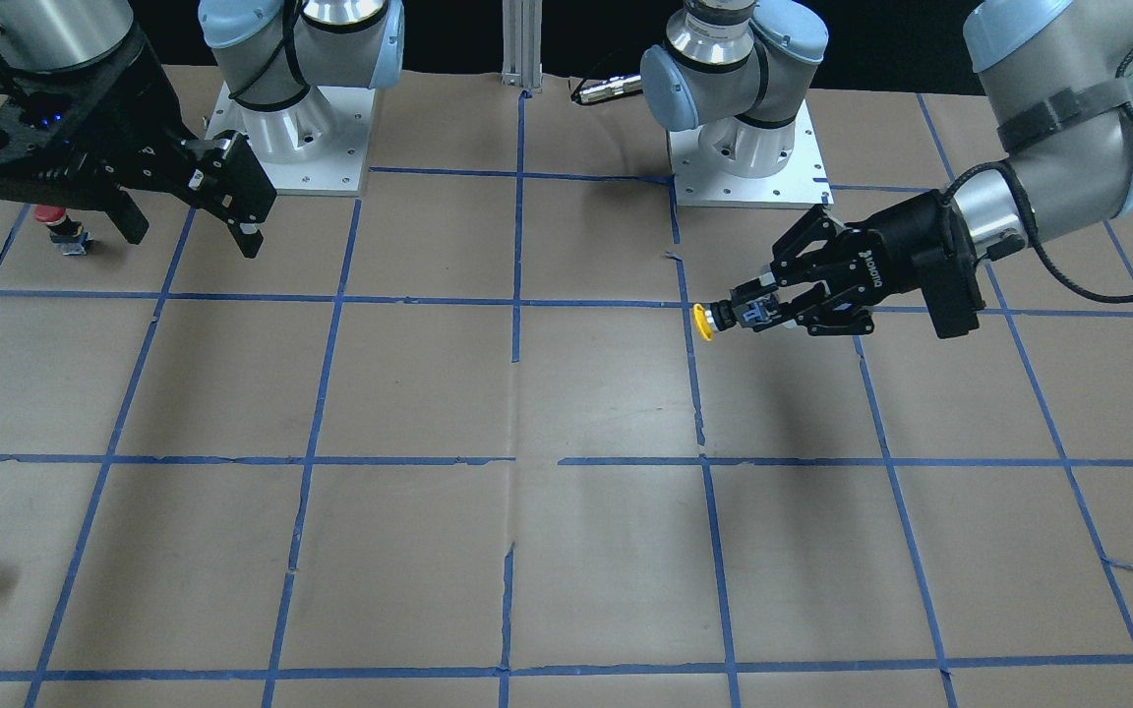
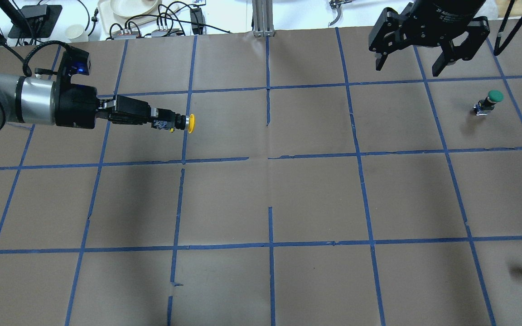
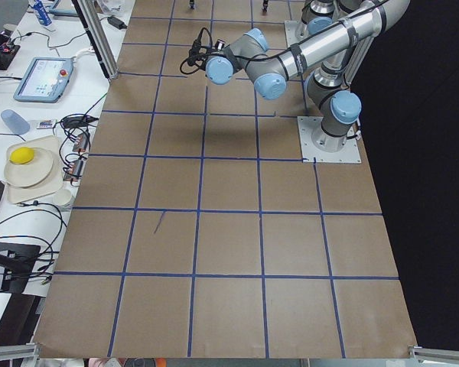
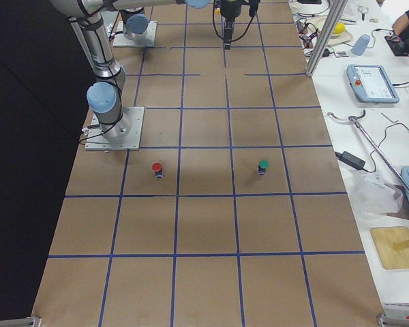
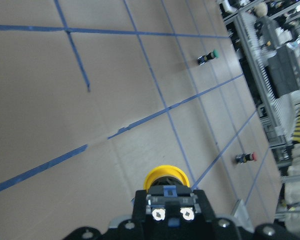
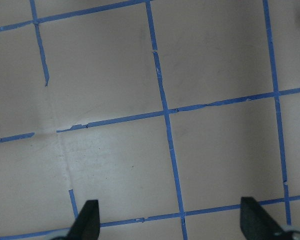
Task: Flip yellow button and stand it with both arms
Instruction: 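Lift the yellow button and carry it toward the table center with the left gripper, then hold the button up with the left gripper while the right gripper reaches for the cap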
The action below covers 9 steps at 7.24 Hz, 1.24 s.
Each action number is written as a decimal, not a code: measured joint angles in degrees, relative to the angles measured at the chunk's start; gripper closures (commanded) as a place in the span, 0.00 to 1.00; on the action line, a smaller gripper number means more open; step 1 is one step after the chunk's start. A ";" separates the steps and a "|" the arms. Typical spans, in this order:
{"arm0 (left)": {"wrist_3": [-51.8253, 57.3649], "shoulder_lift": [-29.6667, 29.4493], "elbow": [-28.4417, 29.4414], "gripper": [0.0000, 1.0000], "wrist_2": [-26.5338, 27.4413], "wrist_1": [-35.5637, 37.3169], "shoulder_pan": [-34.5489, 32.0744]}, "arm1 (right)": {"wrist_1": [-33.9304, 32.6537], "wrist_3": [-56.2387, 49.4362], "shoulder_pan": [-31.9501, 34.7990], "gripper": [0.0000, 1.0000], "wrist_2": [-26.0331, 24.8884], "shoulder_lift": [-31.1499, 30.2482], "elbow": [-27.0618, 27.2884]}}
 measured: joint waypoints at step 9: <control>-25.63 1.99 -0.59 0.98 -29.43 3.04 -15.62 | 34.55 0.20 -17.22 0.00 47.57 -1.58 0.29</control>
